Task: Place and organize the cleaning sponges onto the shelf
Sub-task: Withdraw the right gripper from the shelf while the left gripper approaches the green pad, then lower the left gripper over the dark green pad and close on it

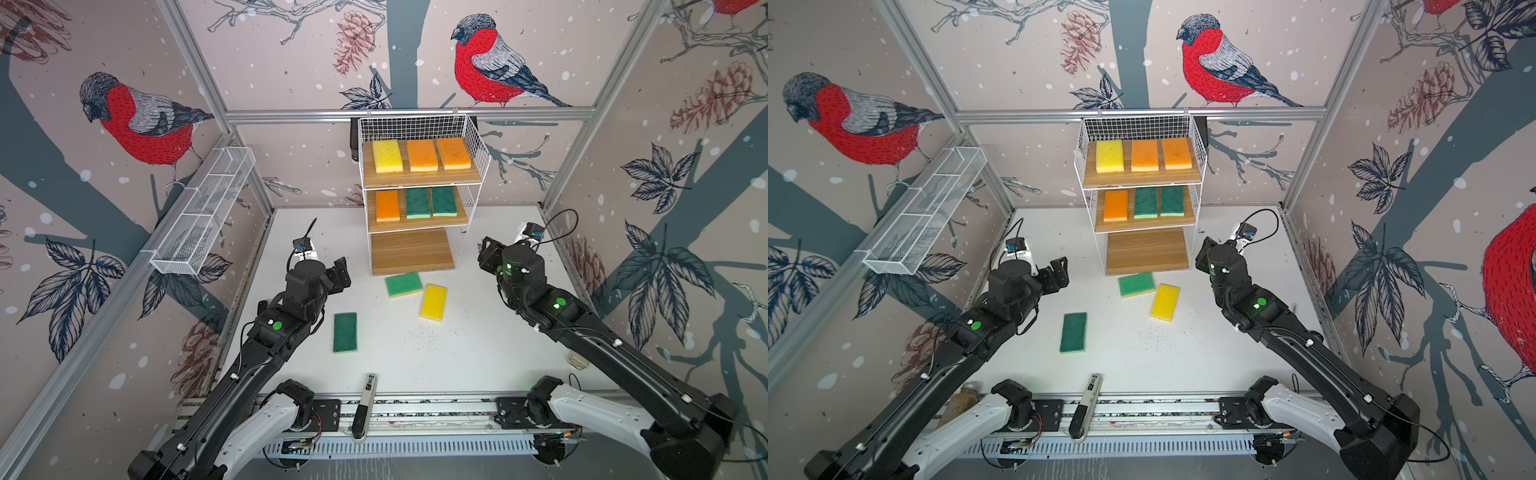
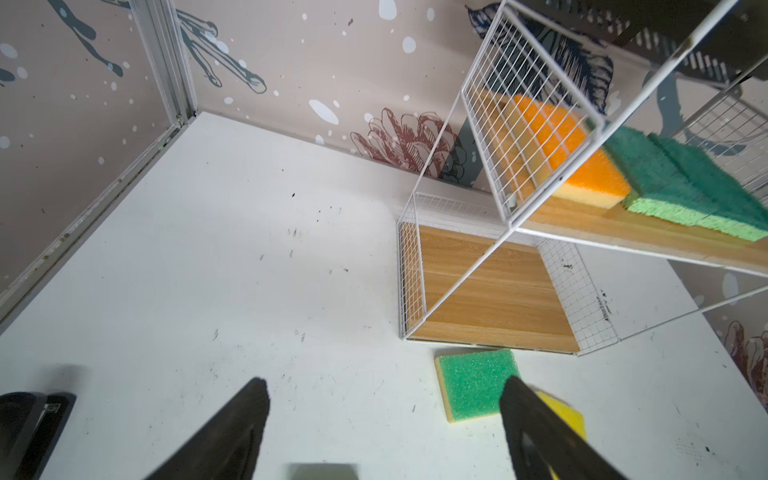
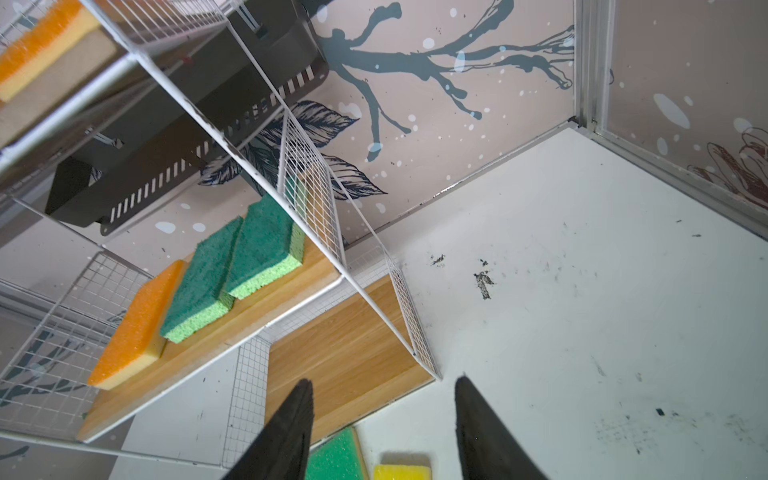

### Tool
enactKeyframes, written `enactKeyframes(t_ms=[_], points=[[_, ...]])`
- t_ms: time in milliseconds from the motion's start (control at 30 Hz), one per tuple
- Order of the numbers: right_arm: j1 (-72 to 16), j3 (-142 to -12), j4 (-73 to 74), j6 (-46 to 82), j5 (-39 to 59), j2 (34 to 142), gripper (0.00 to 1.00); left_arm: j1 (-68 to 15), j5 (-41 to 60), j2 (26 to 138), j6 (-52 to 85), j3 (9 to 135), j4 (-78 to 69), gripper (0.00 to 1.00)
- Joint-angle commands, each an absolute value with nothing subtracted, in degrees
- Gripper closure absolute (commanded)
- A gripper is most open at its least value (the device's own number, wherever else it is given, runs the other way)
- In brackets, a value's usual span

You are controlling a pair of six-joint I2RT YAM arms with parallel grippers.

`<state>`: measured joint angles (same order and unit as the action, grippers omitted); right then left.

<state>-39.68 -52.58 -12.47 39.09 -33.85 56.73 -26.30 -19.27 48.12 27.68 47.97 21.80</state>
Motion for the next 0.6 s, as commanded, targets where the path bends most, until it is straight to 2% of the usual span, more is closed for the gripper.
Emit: enactKeyframes(t_ms=[0,100,333,567], points=[[-39.28,-50.14,-13.25,38.25,-32.00,55.30,0.37,-26.19,-17.62,49.81,28.60,47.41,24.90,0.13],[-39.03,-47.90,-12.91,38.16,-30.81,55.00,0.31,-26.14,-15.83,50.78,29.95,44.97,25.74,0.13],[-37.44,-45.96,-11.32,36.92,-26.23,56.74,0.32,-26.24,-12.92,49.73,33.89,39.56,25.16,0.13],[-37.35,-42.03,-9.97,38.28,-20.48,58.56,0.26,-27.35,-12.51,52.29,37.25,38.87,31.82,0.12]])
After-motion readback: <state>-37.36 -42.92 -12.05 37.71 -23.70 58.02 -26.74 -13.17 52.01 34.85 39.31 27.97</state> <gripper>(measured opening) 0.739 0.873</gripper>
